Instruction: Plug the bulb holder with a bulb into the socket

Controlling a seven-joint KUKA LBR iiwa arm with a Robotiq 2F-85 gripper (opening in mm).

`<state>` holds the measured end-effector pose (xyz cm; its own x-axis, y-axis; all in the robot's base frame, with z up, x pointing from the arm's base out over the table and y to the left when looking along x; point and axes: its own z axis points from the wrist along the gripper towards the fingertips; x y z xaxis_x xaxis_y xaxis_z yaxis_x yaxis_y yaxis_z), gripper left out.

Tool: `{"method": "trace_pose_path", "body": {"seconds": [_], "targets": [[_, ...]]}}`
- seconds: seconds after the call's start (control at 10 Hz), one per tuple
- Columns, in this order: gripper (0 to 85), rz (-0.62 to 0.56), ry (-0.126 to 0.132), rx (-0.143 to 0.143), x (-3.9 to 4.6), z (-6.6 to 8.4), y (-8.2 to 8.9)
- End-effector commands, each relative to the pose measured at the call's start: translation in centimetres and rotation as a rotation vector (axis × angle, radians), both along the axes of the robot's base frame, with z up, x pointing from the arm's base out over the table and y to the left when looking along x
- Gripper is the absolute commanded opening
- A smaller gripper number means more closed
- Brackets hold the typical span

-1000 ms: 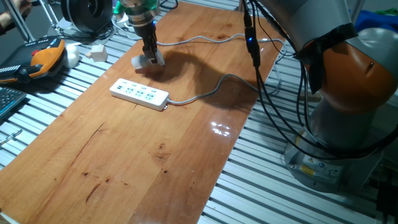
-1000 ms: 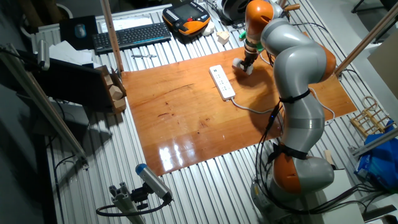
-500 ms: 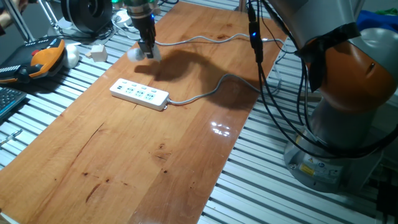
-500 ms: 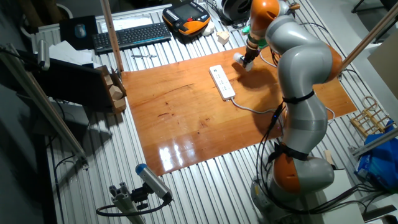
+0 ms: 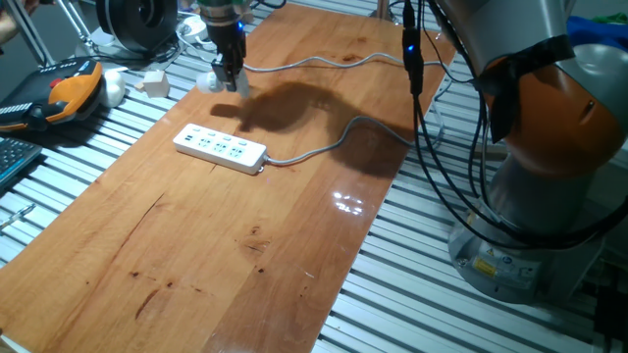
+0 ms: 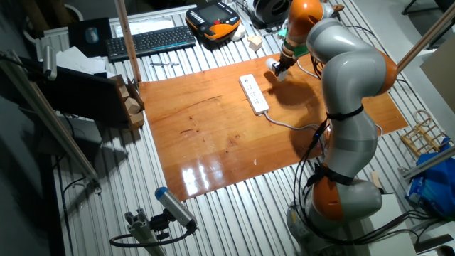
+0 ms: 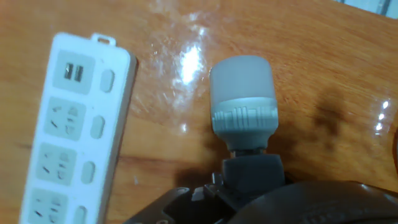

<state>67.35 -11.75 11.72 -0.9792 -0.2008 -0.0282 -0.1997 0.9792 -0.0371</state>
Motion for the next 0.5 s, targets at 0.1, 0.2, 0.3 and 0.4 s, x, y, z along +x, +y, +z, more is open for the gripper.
{"method": "trace_pose_path", "body": {"seconds": [0.1, 0.2, 0.3, 0.4], "targets": [[0.0, 0.023, 0.008, -0.01, 0.05, 0.4, 1.3], [0.0, 0.027, 0.013, -0.007, -0.06, 0.6, 2.1], [0.0, 0.041, 0.014, -0.001, -0.1, 0.8, 2.9], [0.0, 0.054, 0.015, 0.0, -0.13, 0.8, 3.4]]}}
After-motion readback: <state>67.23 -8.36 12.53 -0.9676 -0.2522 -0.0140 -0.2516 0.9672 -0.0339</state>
